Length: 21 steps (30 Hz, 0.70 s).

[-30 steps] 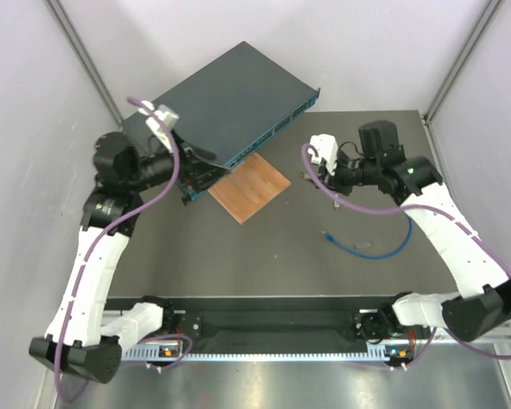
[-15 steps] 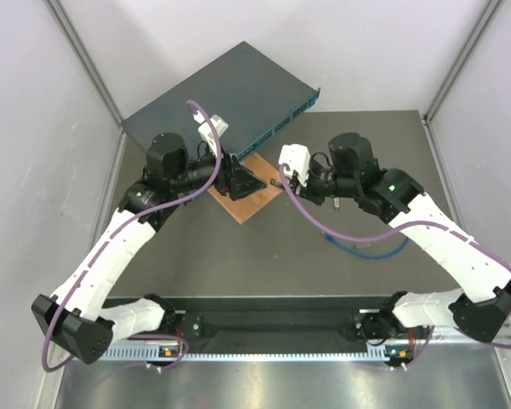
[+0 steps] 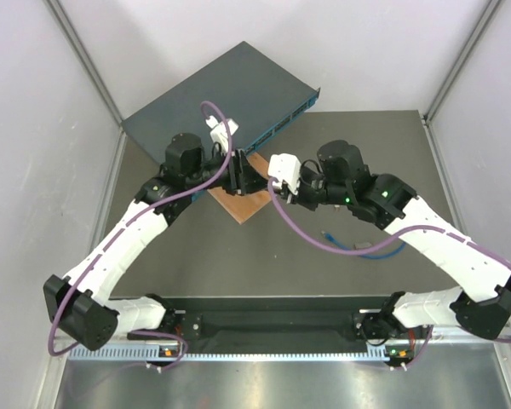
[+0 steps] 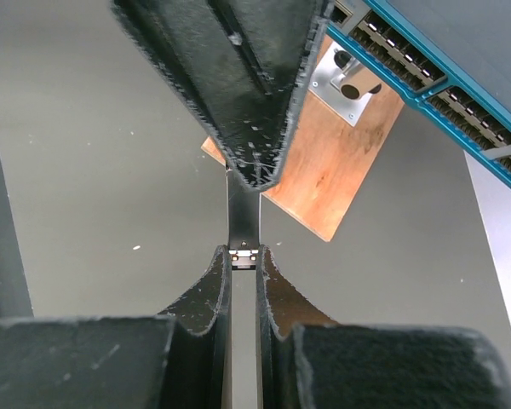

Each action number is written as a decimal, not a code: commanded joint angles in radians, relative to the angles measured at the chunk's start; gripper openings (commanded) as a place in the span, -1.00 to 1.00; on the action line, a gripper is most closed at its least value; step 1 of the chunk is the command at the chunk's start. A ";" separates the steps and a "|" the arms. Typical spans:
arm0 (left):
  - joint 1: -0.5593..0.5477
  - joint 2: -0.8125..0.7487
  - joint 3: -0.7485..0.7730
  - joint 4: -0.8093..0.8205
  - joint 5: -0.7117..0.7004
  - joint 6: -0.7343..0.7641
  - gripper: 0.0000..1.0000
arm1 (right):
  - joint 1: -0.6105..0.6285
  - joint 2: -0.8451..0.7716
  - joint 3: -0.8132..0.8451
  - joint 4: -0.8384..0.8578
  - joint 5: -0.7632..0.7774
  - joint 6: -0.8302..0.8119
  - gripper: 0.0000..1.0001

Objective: Insert the plug into the switch port

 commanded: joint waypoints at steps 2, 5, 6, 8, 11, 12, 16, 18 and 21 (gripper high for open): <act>-0.007 0.012 -0.006 0.082 0.004 -0.058 -0.15 | 0.031 0.006 0.043 0.044 0.023 -0.012 -1.00; -0.008 0.013 -0.021 0.121 0.045 -0.093 -0.59 | 0.033 0.010 0.051 0.047 0.032 -0.010 -1.00; -0.007 0.014 -0.025 0.132 0.056 -0.104 -0.87 | 0.033 0.010 0.051 0.047 0.034 -0.009 -1.00; -0.007 0.012 -0.037 0.170 0.081 -0.137 -1.00 | 0.033 0.000 0.045 0.053 0.034 -0.009 -0.91; -0.001 0.011 -0.052 0.209 0.104 -0.189 -1.00 | 0.030 -0.035 0.005 0.061 0.030 -0.022 -0.16; 0.002 0.008 -0.054 0.247 0.133 -0.203 -1.00 | 0.020 -0.055 -0.024 0.096 0.006 -0.025 0.22; 0.013 0.000 -0.071 0.325 0.187 -0.297 -1.00 | -0.100 -0.242 -0.222 0.194 -0.151 -0.085 0.67; 0.012 -0.006 -0.083 0.373 0.207 -0.343 -1.00 | -0.179 -0.280 -0.292 0.228 -0.272 -0.090 0.66; 0.013 -0.007 -0.103 0.433 0.234 -0.383 -1.00 | -0.223 -0.329 -0.345 0.299 -0.388 -0.088 0.60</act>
